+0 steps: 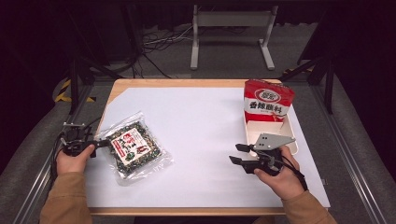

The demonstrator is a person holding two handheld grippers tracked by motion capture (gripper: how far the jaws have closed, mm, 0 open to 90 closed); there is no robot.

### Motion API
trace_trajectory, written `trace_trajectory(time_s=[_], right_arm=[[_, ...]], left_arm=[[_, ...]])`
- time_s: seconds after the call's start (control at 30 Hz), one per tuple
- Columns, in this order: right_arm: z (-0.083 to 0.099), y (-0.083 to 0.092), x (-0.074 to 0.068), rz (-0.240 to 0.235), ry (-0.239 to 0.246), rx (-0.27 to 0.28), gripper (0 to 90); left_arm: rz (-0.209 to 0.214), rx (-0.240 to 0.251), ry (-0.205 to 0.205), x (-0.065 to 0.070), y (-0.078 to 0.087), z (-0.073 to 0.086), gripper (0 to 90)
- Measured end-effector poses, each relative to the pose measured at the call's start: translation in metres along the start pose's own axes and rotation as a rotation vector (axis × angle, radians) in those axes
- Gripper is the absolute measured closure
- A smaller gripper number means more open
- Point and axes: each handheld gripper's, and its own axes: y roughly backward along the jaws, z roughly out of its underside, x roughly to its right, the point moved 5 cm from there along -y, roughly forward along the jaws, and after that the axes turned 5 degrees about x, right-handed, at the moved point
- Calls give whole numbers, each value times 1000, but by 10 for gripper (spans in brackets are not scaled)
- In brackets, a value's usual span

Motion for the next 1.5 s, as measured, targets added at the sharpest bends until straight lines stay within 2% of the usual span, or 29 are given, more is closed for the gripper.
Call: trace_trajectory(time_s=[0.23, 0.37, 0.47, 0.5, 0.63, 0.73, 0.77, 0.9, 0.97, 1.03, 1.17, 1.23, 1.27, 1.3, 1.37, 1.47, 1.5], right_arm=[[-1, 1, 0, 0, 0, 10, 509], [-1, 0, 0, 0, 2, 11, 508], [0, -2, -1, -4, 2, 12, 503], [0, -2, -1, -4, 1, 11, 502], [2, 0, -1, 3, 0, 10, 498], [3, 3, -1, 10, -6, 12, 497], [3, 3, -1, 11, -6, 14, 497], [3, 3, -1, 11, -7, 12, 498], [3, 2, -1, 11, -7, 10, 498], [4, 2, -1, 10, -6, 8, 497], [4, 2, -2, 9, -5, 10, 497], [4, 3, -1, 11, -5, 11, 495], [4, 3, -1, 12, -8, 13, 493], [4, 3, -1, 12, -8, 12, 492], [5, 3, 0, 15, -11, 11, 489], [7, 1, 0, 15, -16, 7, 484], [7, 0, -1, 15, -17, 3, 483]], left_arm=[[-1, 15, 2, -1, -1, -1, 265], [30, 42, 26, -4, -5, -6, 241], [12, 40, -2, -3, -10, -7, 224], [-9, 51, -18, -2, -13, -9, 223], [-31, 76, -42, 2, -11, -12, 230], [-20, 90, -41, 2, -7, -12, 272], [-6, 98, -39, 3, -7, -13, 282], [8, 104, -69, 9, -8, -13, 399], [-24, 68, -102, 13, -14, -11, 441], [-47, 85, -119, 17, -16, -13, 456], [-94, 96, -103, 13, -16, -17, 322], [-71, 137, -93, 10, -16, -22, 281], [-71, 137, -93, 10, -16, -22, 264], [-31, 165, -77, 9, -15, -29, 260], [-7, 209, -87, 10, -16, -36, 257], [7, 205, -101, 12, -25, -39, 255], [6, 166, -106, 12, -29, -39, 250]])
